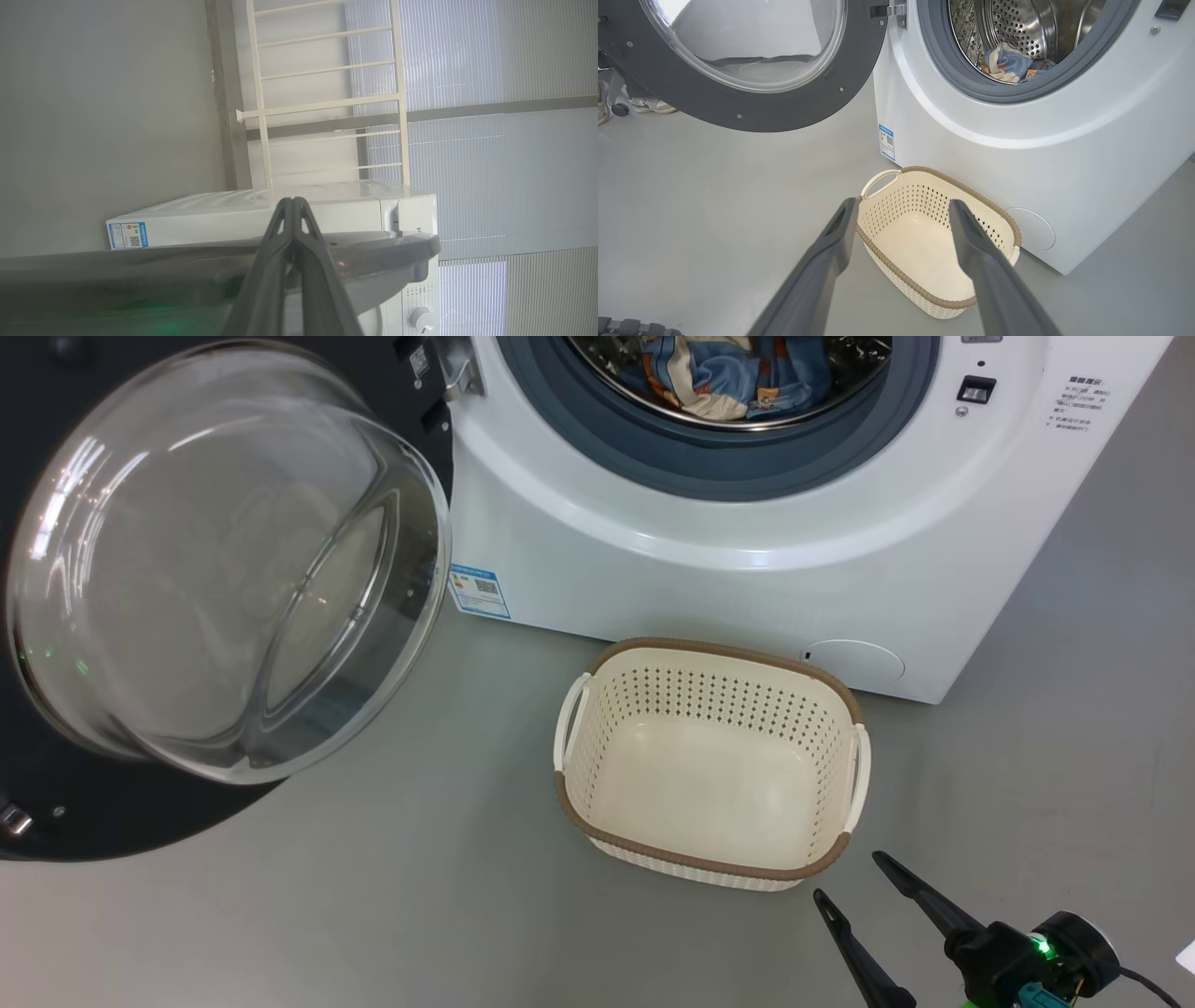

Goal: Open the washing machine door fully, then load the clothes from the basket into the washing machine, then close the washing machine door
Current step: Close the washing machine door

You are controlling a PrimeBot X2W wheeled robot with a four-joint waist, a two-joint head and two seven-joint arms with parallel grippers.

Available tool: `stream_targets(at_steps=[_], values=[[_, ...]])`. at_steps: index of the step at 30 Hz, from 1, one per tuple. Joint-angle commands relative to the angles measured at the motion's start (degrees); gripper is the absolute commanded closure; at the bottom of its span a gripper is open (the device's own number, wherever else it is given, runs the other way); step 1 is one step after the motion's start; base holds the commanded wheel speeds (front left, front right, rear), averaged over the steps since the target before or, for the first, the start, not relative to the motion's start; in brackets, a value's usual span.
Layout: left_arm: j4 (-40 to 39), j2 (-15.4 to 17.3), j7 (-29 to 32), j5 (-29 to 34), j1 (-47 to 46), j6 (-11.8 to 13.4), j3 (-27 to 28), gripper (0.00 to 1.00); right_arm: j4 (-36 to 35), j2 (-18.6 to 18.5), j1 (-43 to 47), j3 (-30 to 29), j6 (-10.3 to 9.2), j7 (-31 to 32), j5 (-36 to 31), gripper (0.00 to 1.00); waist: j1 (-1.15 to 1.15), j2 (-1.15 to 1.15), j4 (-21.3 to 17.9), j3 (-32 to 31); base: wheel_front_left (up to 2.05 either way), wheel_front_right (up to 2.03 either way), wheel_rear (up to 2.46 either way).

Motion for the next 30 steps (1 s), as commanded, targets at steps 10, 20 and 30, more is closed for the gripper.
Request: stream_targets(at_steps=[10,20,30], values=[[-0.02,0.85,2.44,0.94,1.44,-0.14,-1.57,1.00,-0.56,0.21,0.05,1.61,0.09,-0.28,1.33,0.00,0.00,0.00,0.22,-1.63,0.00,0.00,0.00],[-0.50,0.02,3.85,1.12,2.60,-0.14,-2.09,1.00,-0.59,0.91,0.29,1.41,0.09,-0.28,1.32,0.00,0.00,0.00,0.45,-2.40,0.00,0.00,0.00],[-0.51,-0.86,2.10,1.64,3.34,-0.14,-1.69,1.00,-0.57,1.10,0.39,1.67,0.09,-0.28,1.61,0.00,0.00,0.00,0.26,-3.11,0.00,0.00,0.00]])
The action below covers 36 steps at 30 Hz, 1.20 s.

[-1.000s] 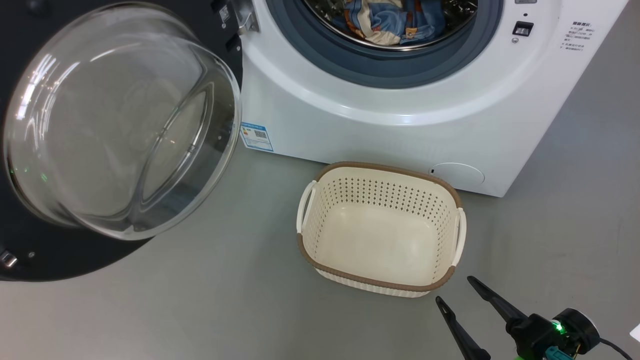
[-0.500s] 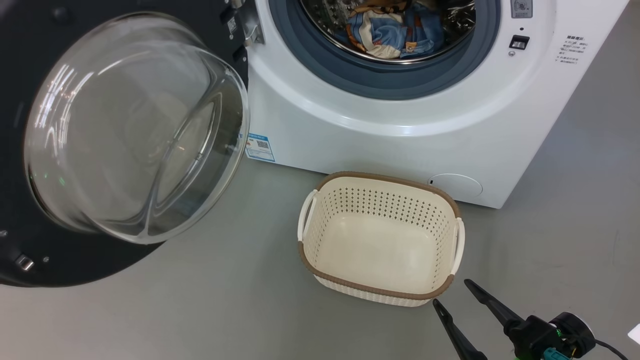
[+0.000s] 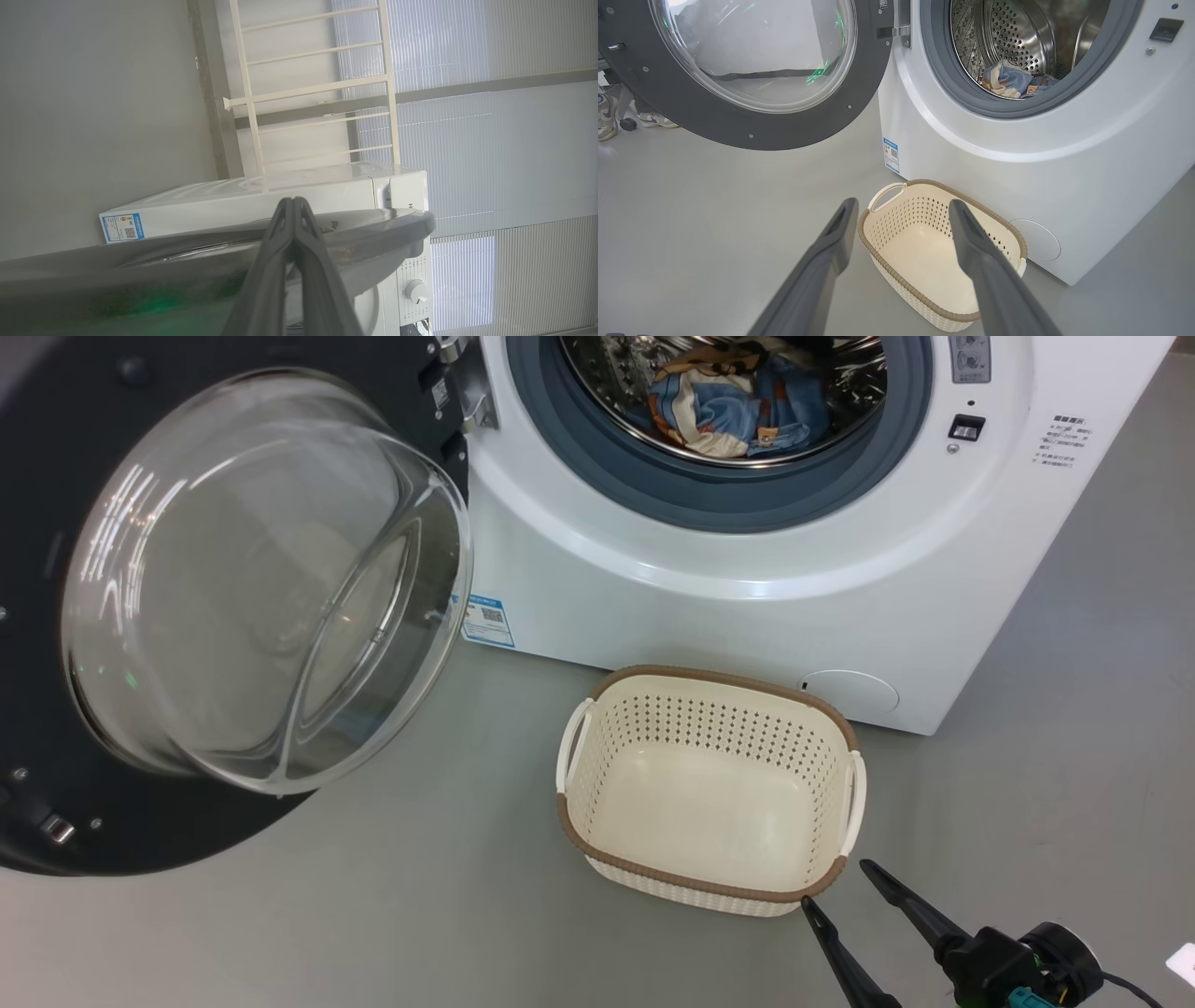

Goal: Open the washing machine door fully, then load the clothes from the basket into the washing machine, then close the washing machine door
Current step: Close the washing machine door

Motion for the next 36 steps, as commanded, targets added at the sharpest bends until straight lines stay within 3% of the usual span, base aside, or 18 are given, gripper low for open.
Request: stream_targets(at_steps=[1,23,36], values=[[-0.46,1.30,0.64,0.93,1.00,-0.07,-0.04,1.00,-1.29,-0.60,0.04,1.31,0.09,-0.28,0.26,0.00,0.00,0.00,-0.20,-0.02,0.00,0.00,0.00],[1.66,2.87,1.78,1.45,1.25,-0.07,0.09,1.00,-1.63,-0.57,-0.43,0.80,0.09,-0.28,-0.11,0.00,0.00,0.00,-1.10,0.98,0.00,0.00,0.00],[-1.10,1.82,5.30,0.64,1.88,-0.07,-0.55,1.00,-1.43,0.60,-1.10,0.42,0.09,-0.28,-0.48,0.00,0.00,0.00,-1.40,1.40,0.00,0.00,0.00]])
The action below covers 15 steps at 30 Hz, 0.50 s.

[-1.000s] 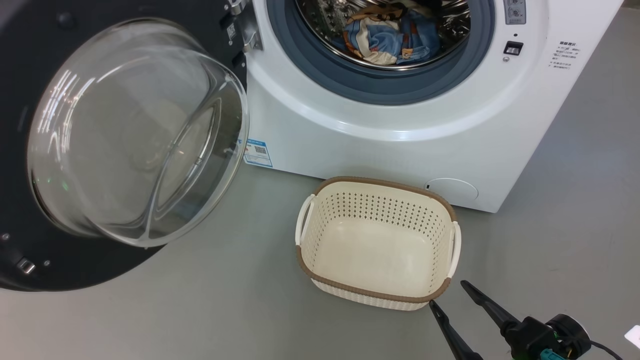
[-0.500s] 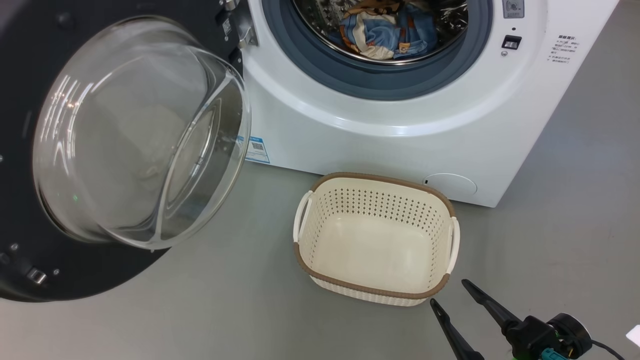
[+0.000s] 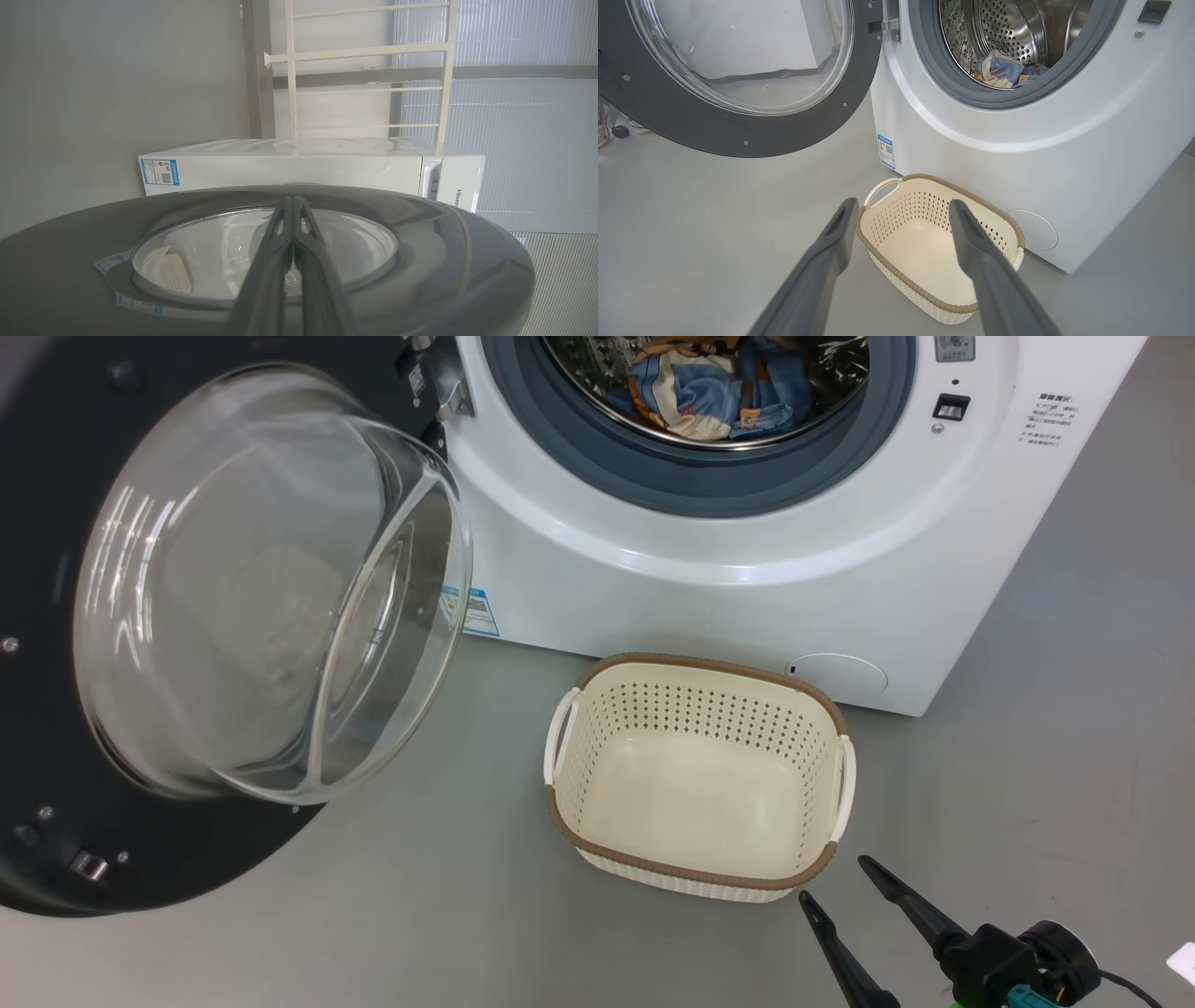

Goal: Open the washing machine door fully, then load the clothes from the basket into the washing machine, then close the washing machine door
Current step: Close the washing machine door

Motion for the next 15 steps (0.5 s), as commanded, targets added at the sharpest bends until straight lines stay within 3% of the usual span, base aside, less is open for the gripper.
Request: stream_targets(at_steps=[1,15], values=[[-2.09,2.04,1.29,-0.21,0.75,-0.15,0.38,1.00,-1.27,-0.03,-1.06,0.82,0.09,-0.28,-0.48,0.00,0.00,0.00,0.02,-0.04,0.00,0.00,0.00],[-7.91,1.22,5.94,-0.22,2.84,1.59,-1.30,1.00,-0.96,2.05,-1.40,0.38,0.09,-0.28,-0.48,0.00,0.00,0.00,-0.09,-1.09,0.00,0.00,0.00]])
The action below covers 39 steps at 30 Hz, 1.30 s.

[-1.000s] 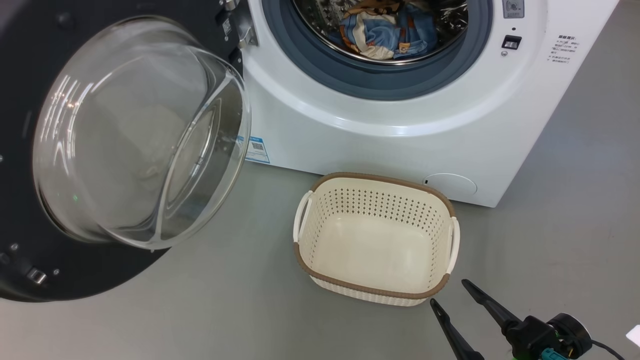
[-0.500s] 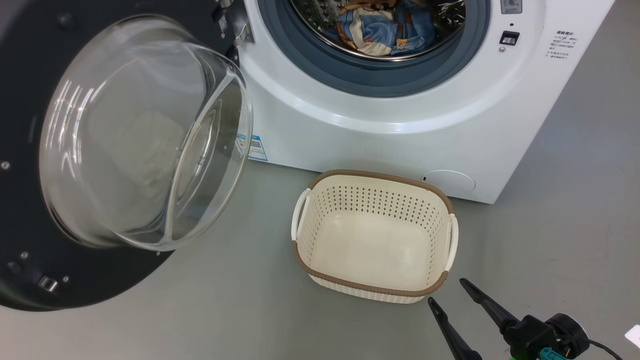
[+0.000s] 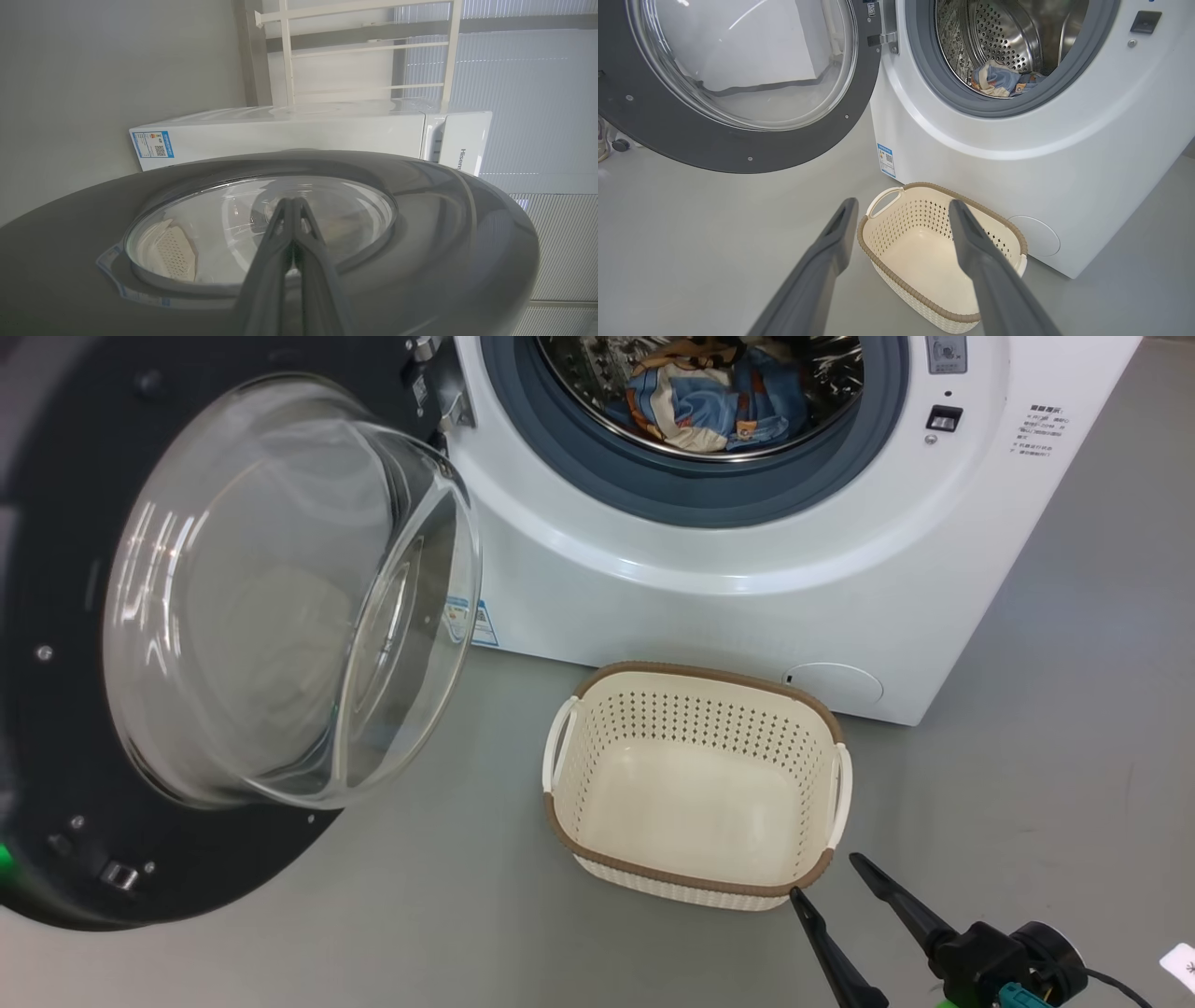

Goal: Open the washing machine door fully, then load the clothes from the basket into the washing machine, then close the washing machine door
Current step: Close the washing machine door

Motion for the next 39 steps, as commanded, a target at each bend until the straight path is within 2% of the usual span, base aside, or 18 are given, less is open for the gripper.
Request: stream_targets(at_steps=[1,23,39], values=[[-2.34,2.21,1.03,-0.21,0.40,0.29,0.63,1.00,-1.13,0.11,-1.26,0.92,0.09,-0.28,-0.48,0.00,0.00,0.00,0.01,-0.07,0.00,0.00,0.00],[-22.81,-2.93,6.11,-1.32,6.43,8.39,-1.71,1.00,-1.27,1.90,-1.76,0.69,0.09,-0.28,-0.32,0.00,0.00,0.00,-1.65,-0.30,0.00,0.00,0.00],[-31.82,-6.16,7.21,-1.72,7.39,11.29,-3.68,1.00,-0.97,3.11,-2.84,0.52,0.09,-0.28,-0.34,0.00,0.00,0.00,-3.80,0.02,0.00,0.00,0.00]])
